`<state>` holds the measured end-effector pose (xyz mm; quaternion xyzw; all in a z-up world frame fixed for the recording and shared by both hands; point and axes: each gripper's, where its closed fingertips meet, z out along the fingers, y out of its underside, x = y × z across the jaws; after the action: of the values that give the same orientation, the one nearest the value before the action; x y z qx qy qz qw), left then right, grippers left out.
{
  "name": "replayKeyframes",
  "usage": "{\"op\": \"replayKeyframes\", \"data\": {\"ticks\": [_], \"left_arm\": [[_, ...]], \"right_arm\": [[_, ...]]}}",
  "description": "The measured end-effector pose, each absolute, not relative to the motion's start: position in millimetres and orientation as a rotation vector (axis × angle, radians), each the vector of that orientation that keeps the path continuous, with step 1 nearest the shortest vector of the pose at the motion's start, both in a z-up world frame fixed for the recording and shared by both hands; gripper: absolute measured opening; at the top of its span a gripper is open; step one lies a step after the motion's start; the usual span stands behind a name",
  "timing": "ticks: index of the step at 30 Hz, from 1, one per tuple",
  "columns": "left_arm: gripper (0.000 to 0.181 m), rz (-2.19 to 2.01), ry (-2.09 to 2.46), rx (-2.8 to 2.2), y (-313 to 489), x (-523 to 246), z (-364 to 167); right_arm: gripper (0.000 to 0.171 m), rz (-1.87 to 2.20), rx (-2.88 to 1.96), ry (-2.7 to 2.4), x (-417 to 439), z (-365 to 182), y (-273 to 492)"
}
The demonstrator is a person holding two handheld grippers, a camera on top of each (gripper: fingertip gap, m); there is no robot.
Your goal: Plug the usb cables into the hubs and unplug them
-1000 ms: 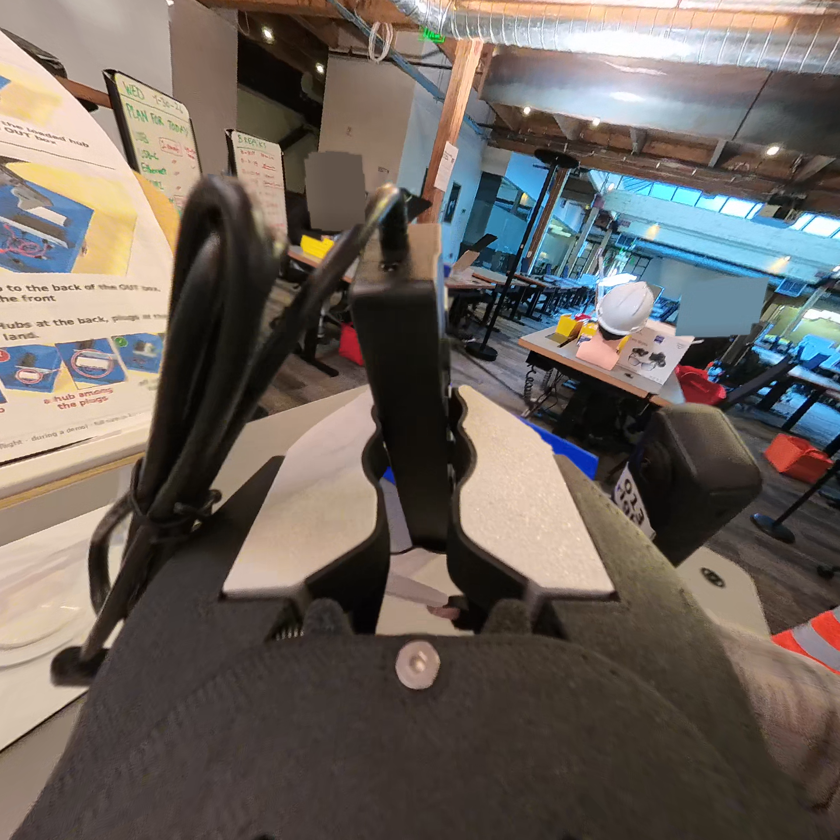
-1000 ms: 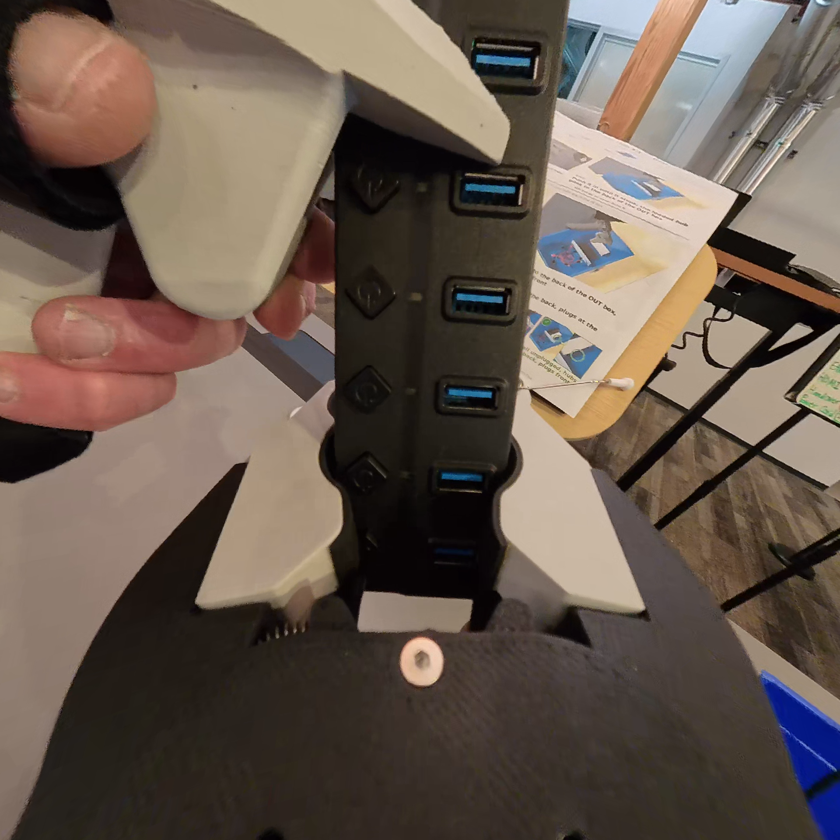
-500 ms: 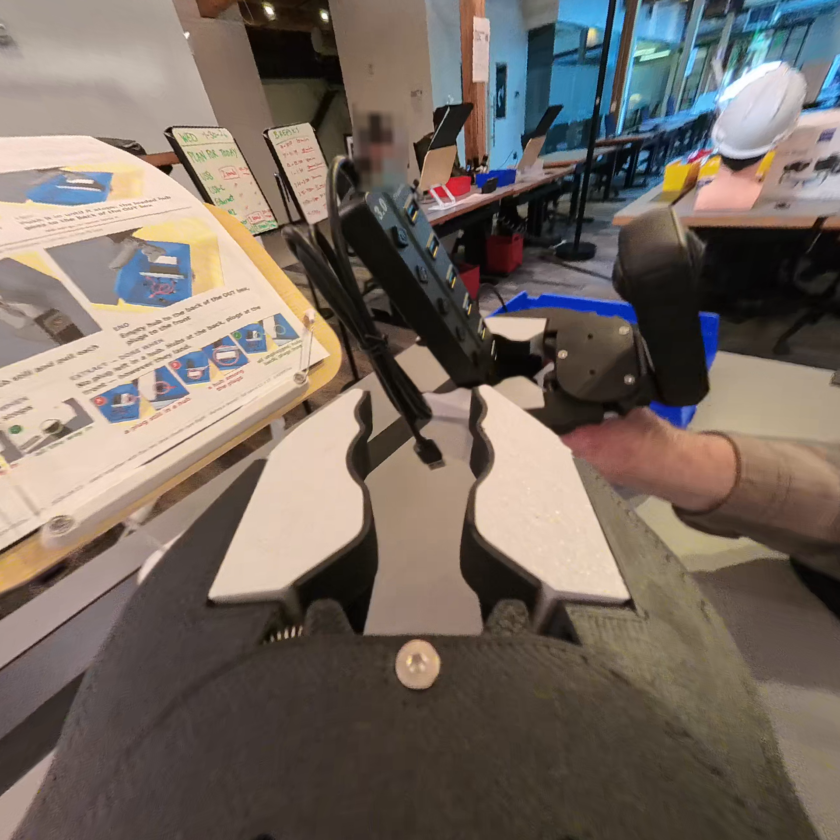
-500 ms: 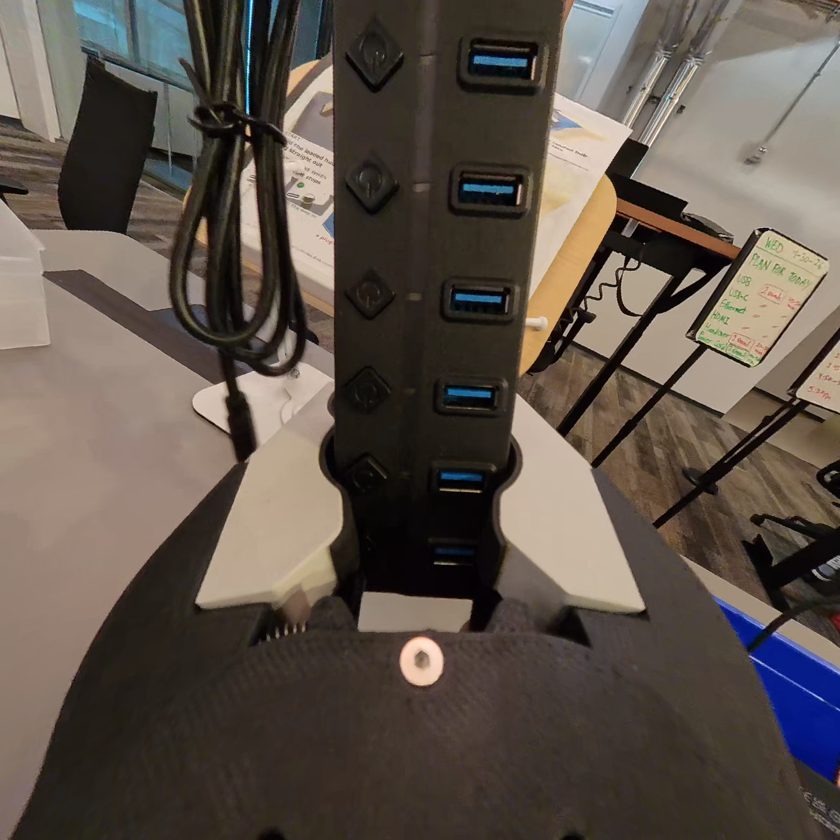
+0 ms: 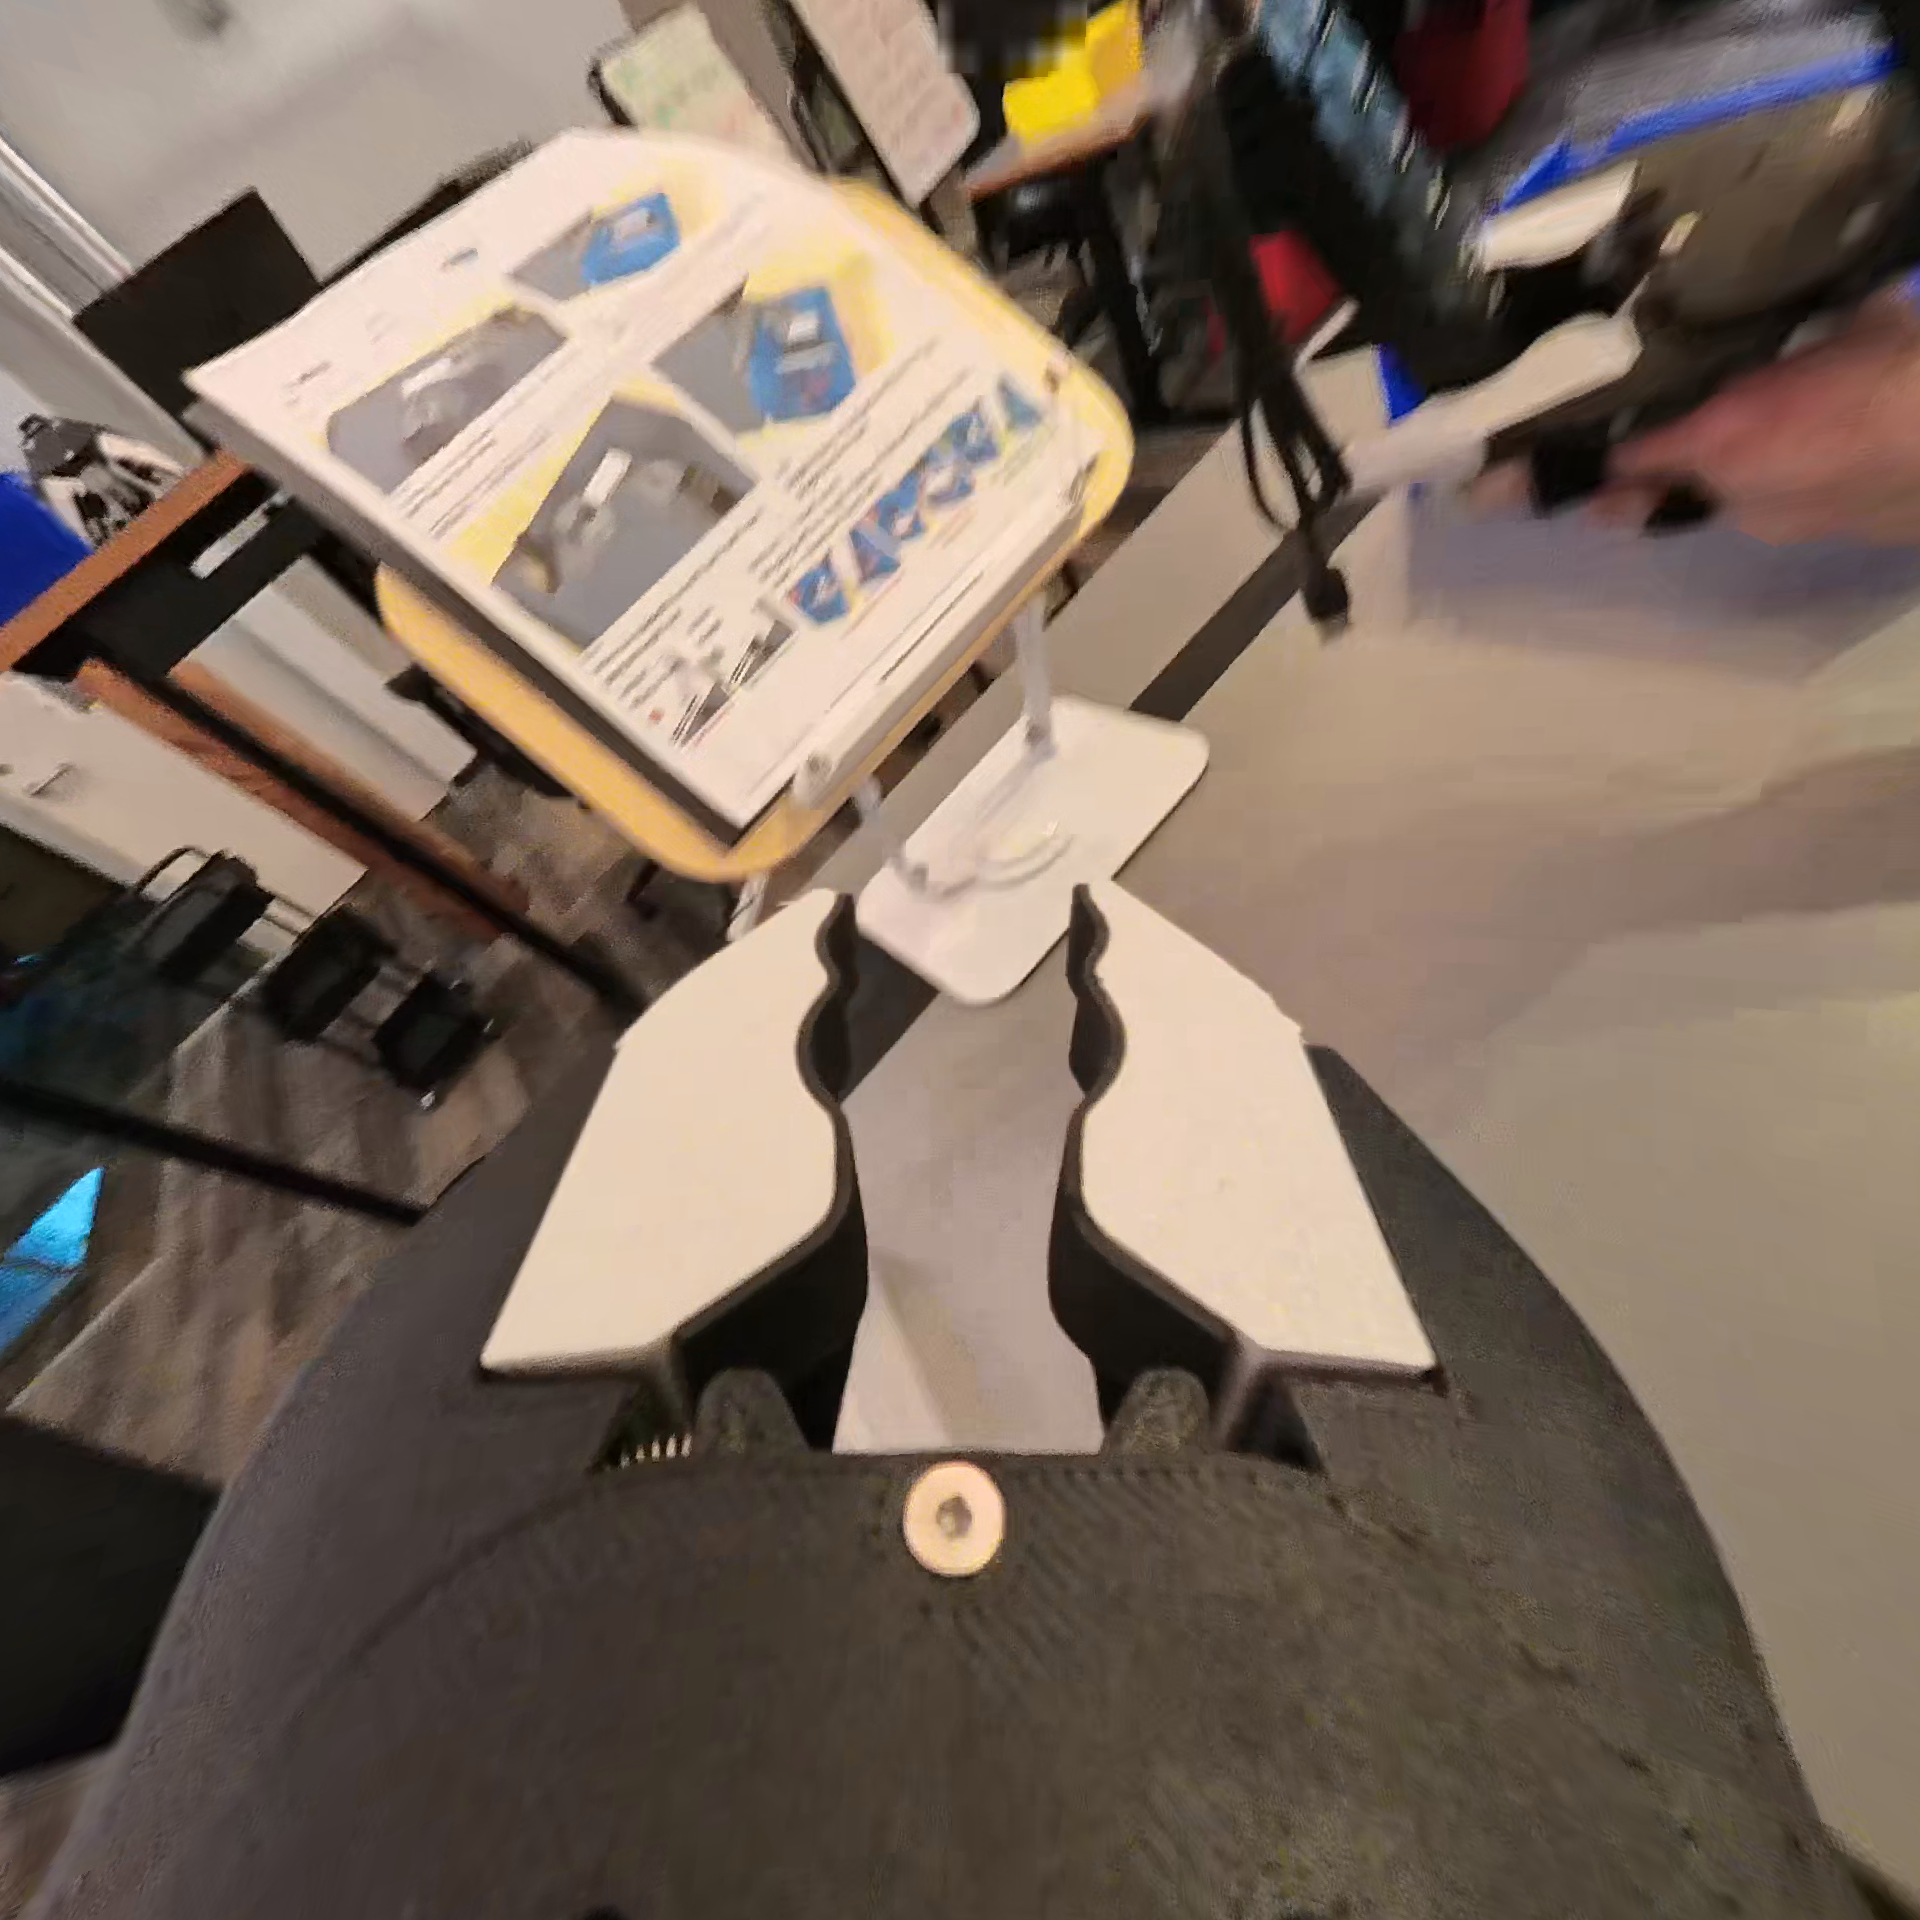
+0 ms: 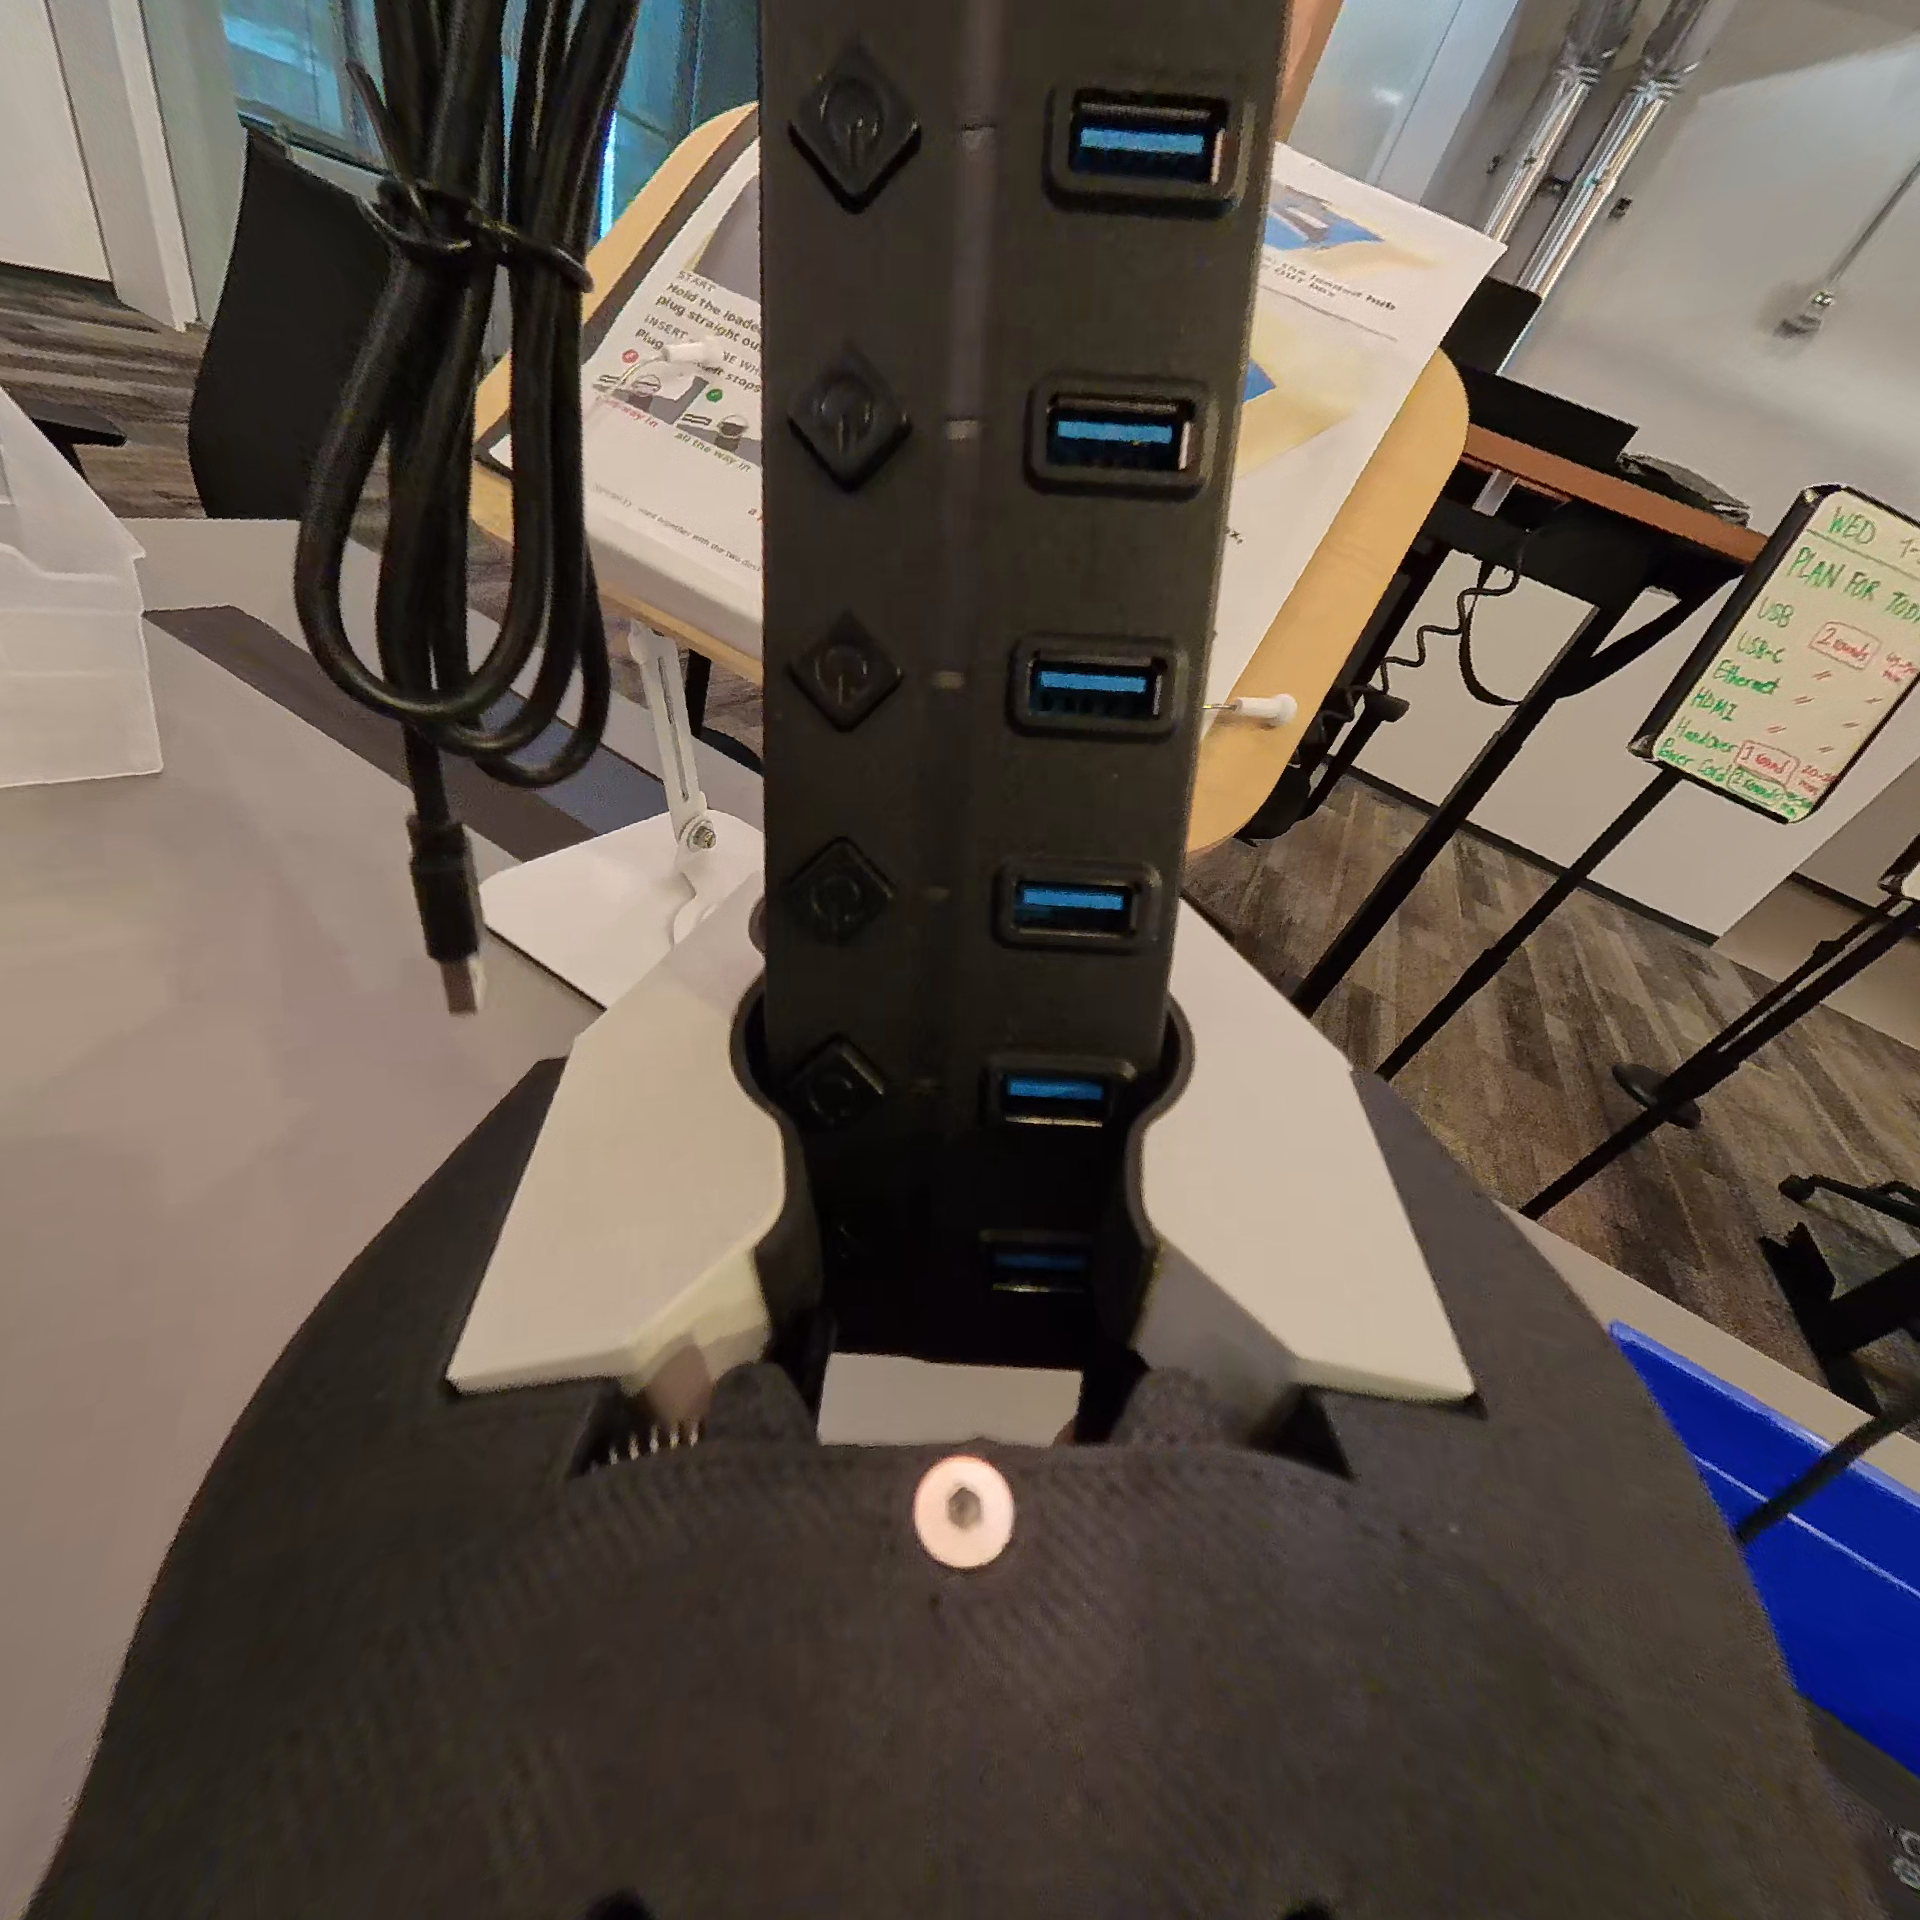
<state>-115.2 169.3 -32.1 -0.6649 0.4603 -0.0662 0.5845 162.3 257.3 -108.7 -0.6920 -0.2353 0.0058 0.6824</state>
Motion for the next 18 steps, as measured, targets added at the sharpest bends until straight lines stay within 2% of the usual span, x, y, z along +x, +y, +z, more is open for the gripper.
{"op": "replayKeyframes", "data": {"ticks": [11,18], "left_arm": [[0.037,0.315,1.128,-1.854,195.1,-286.1,-99.7],[0.041,0.402,1.113,-1.956,205.0,-342.4,-150.1]], "right_arm": [[0.062,0.034,-1.576,-0.543,161.6,-119.7,260.5],[0.062,0.047,-1.583,-0.546,162.5,-123.5,261.8]]}}
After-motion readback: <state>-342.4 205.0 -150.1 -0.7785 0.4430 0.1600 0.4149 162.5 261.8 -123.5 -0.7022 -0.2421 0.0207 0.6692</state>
